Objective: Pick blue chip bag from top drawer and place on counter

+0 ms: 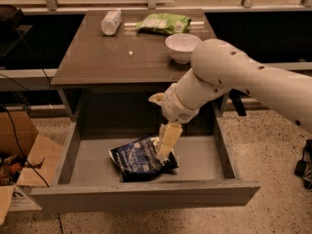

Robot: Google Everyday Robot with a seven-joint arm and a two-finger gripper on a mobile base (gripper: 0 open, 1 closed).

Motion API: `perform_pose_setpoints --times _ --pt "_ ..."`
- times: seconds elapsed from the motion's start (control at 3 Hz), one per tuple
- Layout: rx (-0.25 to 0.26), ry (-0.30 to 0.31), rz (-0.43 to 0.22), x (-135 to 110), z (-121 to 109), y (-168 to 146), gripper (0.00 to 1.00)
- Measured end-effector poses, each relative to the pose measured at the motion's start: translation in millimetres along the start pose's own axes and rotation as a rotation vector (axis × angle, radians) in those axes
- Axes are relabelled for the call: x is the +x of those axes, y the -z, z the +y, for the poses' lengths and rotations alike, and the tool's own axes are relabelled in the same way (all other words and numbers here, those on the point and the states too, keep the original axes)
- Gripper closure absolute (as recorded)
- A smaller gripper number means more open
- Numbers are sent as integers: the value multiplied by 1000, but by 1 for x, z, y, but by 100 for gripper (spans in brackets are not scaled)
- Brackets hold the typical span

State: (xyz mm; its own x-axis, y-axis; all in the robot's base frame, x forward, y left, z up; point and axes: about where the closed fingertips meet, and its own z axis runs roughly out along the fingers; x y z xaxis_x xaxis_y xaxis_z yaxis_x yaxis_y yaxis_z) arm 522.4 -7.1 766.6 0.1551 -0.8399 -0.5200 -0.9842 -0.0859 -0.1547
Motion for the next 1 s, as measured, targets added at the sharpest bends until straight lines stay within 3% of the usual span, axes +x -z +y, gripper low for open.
perform_pose_setpoints --times 0.33,1.0 --pt "-13 48 19 12 5 -33 0" --pt "-4 56 107 47 5 -91 0"
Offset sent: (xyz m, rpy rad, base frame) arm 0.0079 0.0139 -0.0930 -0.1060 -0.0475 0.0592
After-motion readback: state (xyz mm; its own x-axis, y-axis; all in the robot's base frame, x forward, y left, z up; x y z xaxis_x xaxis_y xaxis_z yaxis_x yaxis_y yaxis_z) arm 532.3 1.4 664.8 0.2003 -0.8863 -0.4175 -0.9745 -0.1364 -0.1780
